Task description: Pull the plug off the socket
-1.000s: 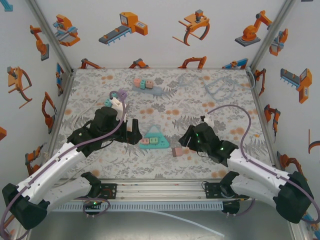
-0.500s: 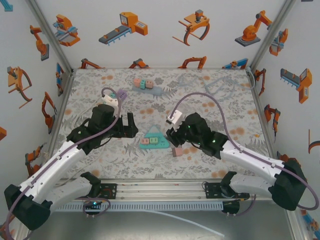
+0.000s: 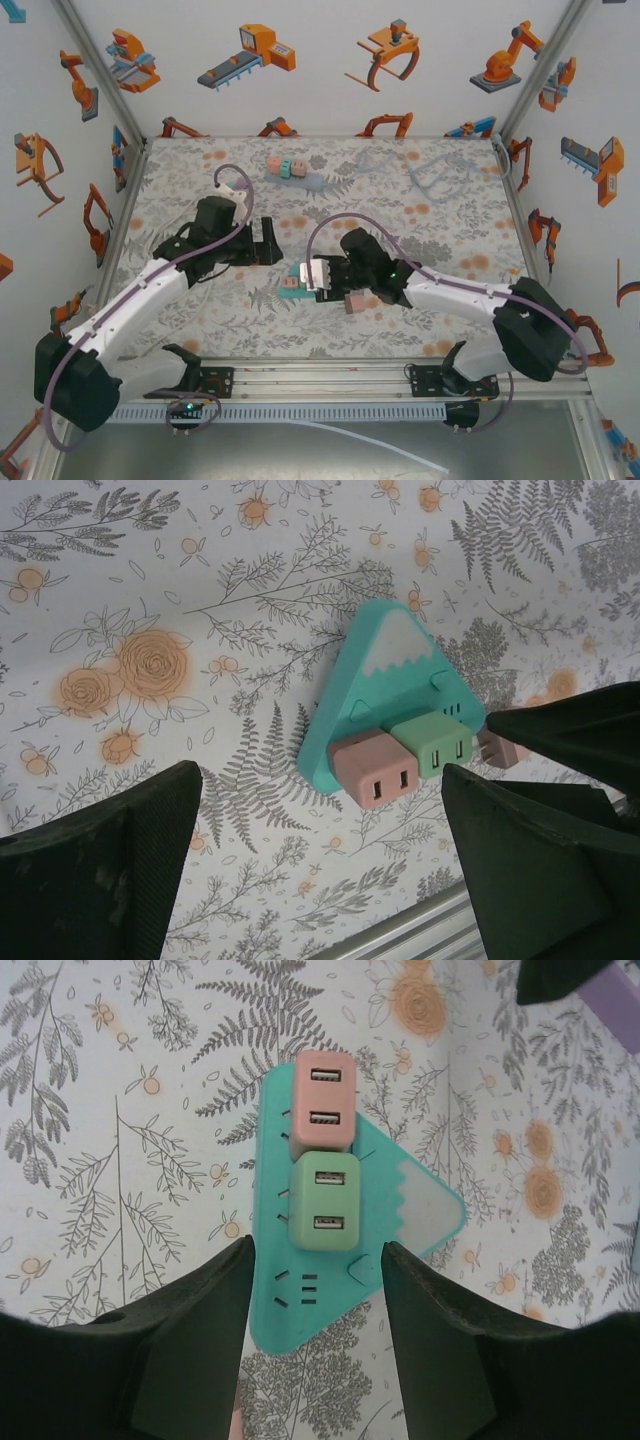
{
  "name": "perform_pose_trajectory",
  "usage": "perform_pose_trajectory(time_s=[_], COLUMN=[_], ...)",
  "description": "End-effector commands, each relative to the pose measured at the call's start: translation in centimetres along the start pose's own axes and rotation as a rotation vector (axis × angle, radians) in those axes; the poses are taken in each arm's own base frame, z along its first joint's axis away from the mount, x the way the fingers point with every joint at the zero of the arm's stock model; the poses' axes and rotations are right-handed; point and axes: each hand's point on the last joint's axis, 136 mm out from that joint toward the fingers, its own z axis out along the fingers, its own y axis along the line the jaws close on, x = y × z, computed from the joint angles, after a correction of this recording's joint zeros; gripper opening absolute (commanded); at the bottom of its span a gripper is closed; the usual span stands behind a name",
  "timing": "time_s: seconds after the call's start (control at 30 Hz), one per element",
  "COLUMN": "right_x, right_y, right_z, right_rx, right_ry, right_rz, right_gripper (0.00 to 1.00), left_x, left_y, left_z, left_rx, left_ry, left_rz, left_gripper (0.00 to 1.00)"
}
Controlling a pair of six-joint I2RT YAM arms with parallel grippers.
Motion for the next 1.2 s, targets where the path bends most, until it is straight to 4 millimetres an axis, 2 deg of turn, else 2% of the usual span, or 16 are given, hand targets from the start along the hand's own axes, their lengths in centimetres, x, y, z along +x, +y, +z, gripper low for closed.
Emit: perform_pose_trajectory(time_s=[0.0, 0.27, 0.4, 0.53, 0.83, 1.17], right_x=[-2.0, -0.5, -0.1, 0.0, 0.0, -0.9], right_y=[-1.5, -1.5, -1.3, -1.2, -1.2, -1.8], right_z=[1.0, 3.3, 3.7, 3.8, 3.7, 3.6], right_rx=[0.019, 0.007, -0.004, -0.002, -0.004, -0.016], right_ry=[-0.07, -0.057, -0.053, -0.051, -0.05, -0.054], right_rz=[-0.09, -0.055, -0.048, -0.045, -0.045, -0.002], right_gripper=[0.52, 0.44, 0.34, 0.29, 0.27, 0.24], left_x=[-0.4, 1.3, 1.8, 2.6, 4.9, 9.4], left_y=[-0.7, -1.3, -1.8, -2.5, -1.5, -1.2], left_z=[1.1, 6.2, 8.1, 9.5, 11.6, 12.1], left_rx=[0.051, 0.126, 0.17, 0.196, 0.164, 0.115], left_ry=[0.004, 0.119, 0.155, 0.2, 0.266, 0.393], left_rz=[0.026, -0.003, -0.016, -0.017, -0.048, -0.025], left_gripper=[0.99, 0.89, 0.81, 0.75, 0.55, 0.48])
